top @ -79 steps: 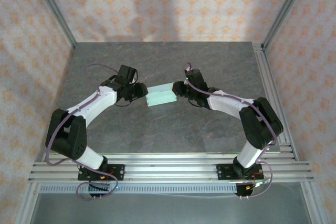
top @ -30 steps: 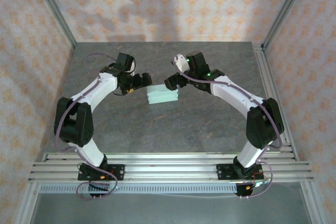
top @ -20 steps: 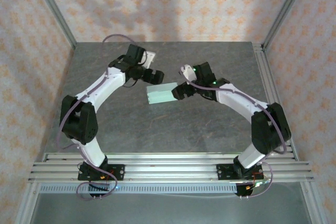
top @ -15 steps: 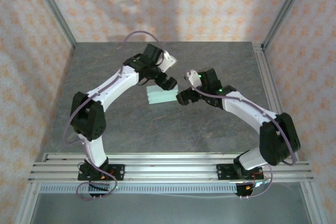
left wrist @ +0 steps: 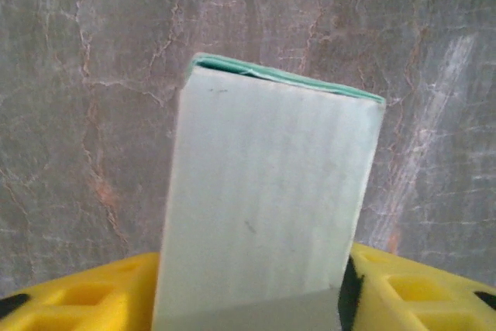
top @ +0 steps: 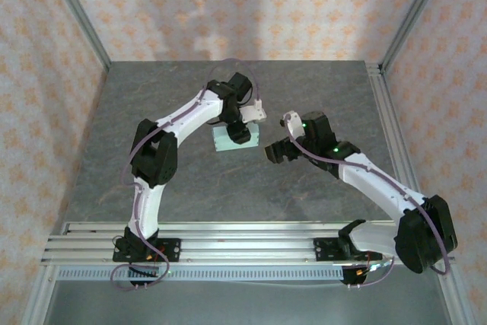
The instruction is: Fold the paper box
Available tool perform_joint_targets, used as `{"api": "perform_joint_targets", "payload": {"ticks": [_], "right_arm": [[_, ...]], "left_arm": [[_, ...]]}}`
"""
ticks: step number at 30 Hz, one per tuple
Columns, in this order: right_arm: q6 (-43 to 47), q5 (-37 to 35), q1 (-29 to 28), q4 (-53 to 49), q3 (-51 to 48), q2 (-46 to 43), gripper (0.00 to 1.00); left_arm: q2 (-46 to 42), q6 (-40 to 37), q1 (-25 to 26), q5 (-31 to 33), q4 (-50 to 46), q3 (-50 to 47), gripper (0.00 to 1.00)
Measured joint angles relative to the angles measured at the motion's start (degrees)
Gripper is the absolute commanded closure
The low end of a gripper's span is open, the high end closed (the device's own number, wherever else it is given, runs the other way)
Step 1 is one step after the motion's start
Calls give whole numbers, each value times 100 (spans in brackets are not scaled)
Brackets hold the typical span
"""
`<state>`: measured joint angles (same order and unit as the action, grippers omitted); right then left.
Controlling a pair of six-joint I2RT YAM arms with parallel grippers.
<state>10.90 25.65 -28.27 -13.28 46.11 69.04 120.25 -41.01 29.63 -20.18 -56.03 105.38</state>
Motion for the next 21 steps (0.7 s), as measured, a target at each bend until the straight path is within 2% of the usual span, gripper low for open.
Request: {"api": "perform_joint_targets", "payload": {"ticks": [4, 8, 14, 21], "right_arm": [[0, -26, 0, 0, 0, 0, 7], [0, -83, 0, 0, 0, 0, 6], [-105, -208, 9, 114, -35, 0, 7], [-284, -236, 11, 361, -197, 22, 6]], "left_arm": [[-9, -92, 39, 79, -52, 7, 50], [-205, -103, 96, 376, 337, -367, 50], [-909, -470, 479, 1401, 1641, -1576, 49], [-1025, -1154, 837, 2144, 3110, -2247, 49]]}}
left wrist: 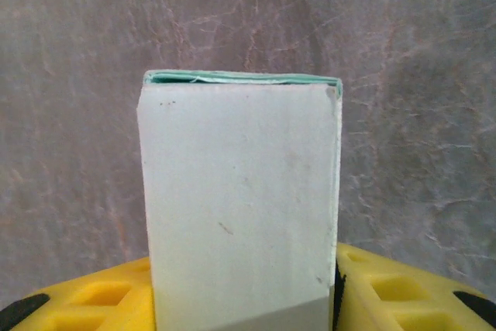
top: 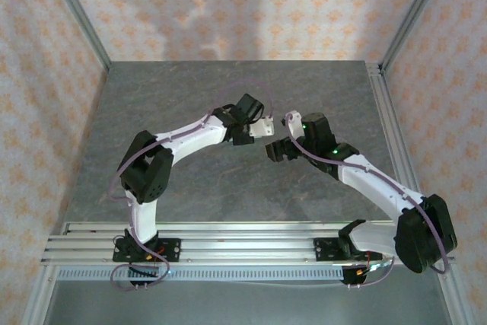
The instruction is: Fold the paper box
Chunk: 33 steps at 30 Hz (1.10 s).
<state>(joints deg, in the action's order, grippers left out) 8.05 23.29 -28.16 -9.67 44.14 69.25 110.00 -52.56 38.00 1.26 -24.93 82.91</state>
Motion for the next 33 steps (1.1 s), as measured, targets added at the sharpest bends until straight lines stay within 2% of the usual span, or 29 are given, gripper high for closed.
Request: {"api": "perform_joint_targets", "payload": {"ticks": [4, 7, 10, 13, 15, 19, 25, 33], "right_arm": [[-61, -61, 0, 129, -68, 7, 6], [-83, -83, 11, 214, -96, 13, 7], [-83, -98, 17, 267, -125, 13, 6], [-81, -103, 26, 323, -144, 13, 6], [-81, -101, 37, 348, -157, 11, 6], [-79, -129, 55, 496, -295, -66, 5], [-55, -129, 101, 658, -579, -625, 3], [-85, -144, 138, 1217, -640, -916, 1]], "left_arm": [[-2, -428, 142, 544, 848, -498, 47], [2, -570, 254, 815, 1145, -693, 45], [2, -533, 299, 868, 1237, -717, 35], [2, -435, 306, 863, 1239, -710, 20], [2, -367, 299, 839, 1202, -682, 16], [2, -50, 232, 662, 1060, -516, 0], [-208, 728, -175, 212, 970, -531, 0], [-1419, 2131, -1119, -542, 1292, -1403, 0]]}}
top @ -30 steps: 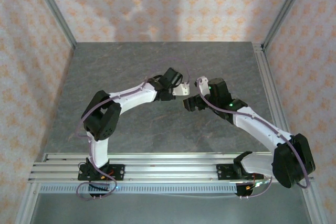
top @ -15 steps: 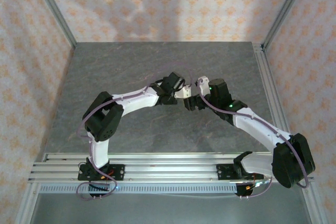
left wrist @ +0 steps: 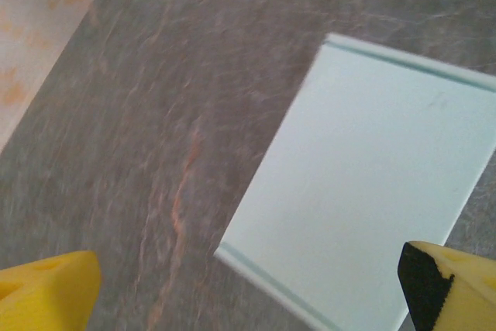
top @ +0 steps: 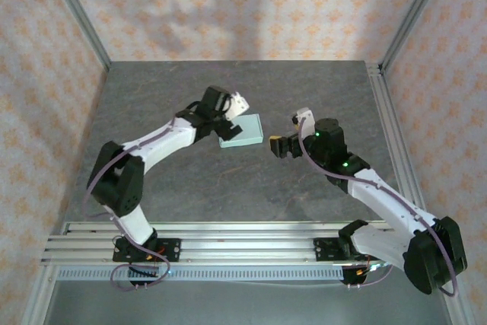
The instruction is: Fold the paper box
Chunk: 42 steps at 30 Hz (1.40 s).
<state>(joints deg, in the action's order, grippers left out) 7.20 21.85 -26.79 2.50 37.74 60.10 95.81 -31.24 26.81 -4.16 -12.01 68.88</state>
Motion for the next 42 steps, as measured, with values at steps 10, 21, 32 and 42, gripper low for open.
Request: {"api": "perform_joint_targets", "payload": {"ticks": [10, 21, 32, 42], "right_arm": [[-404, -1152, 487, 758, -120, 173, 0], [-341, -2966, 1617, 2597, -1272, 1064, 0], [-227, -3012, 2247, 4459, -1705, 2347, 0], [-299, -2671, 2393, 4848, -1596, 2942, 0]], "left_arm": [[-1513, 2083, -1213, -61, 925, -1681, 0], [-2194, 3161, -2524, 120, 2468, -3816, 0], [-1604, 3276, -2686, 302, 4614, -4500, 0], [-988, 3121, -2455, 557, 5053, -4513, 0]]}}
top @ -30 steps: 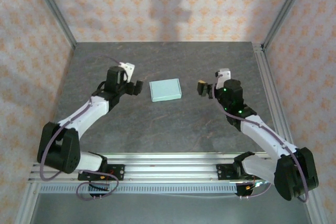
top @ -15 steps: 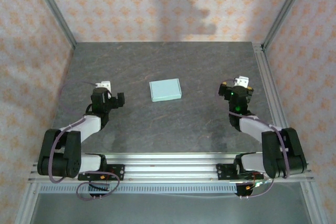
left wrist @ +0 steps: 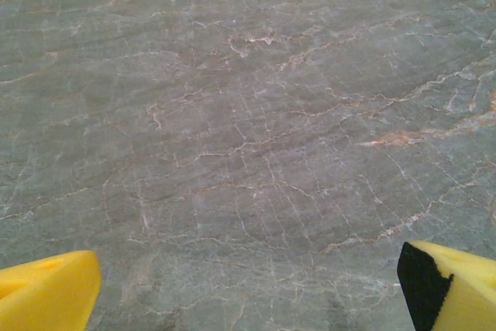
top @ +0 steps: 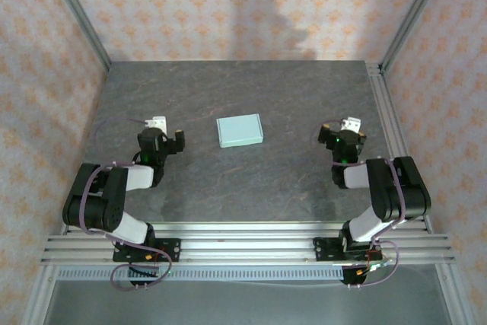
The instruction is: Fold the paper box
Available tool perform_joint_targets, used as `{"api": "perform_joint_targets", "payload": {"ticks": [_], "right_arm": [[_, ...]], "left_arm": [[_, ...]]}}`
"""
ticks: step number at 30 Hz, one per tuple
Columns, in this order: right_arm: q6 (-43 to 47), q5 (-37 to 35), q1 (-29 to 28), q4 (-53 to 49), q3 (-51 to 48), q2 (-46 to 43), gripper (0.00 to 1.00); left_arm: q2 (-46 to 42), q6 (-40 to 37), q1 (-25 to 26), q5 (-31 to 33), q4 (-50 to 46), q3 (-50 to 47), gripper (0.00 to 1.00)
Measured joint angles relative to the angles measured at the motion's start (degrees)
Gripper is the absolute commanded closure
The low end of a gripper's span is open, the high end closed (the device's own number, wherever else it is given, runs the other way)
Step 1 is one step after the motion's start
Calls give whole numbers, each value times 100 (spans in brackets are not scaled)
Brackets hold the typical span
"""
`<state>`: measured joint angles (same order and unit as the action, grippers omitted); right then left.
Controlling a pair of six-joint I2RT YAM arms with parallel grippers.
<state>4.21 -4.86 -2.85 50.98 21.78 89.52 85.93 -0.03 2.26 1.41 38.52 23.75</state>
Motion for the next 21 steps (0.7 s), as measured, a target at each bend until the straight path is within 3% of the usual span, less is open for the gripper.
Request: {"api": "perform_joint_targets", "payload": {"ticks": [21], "right_arm": [[-81, 85, 81, -17, 42, 0, 0]], "left_arm": [[0, 0, 0, 81, 59, 20, 0]]}}
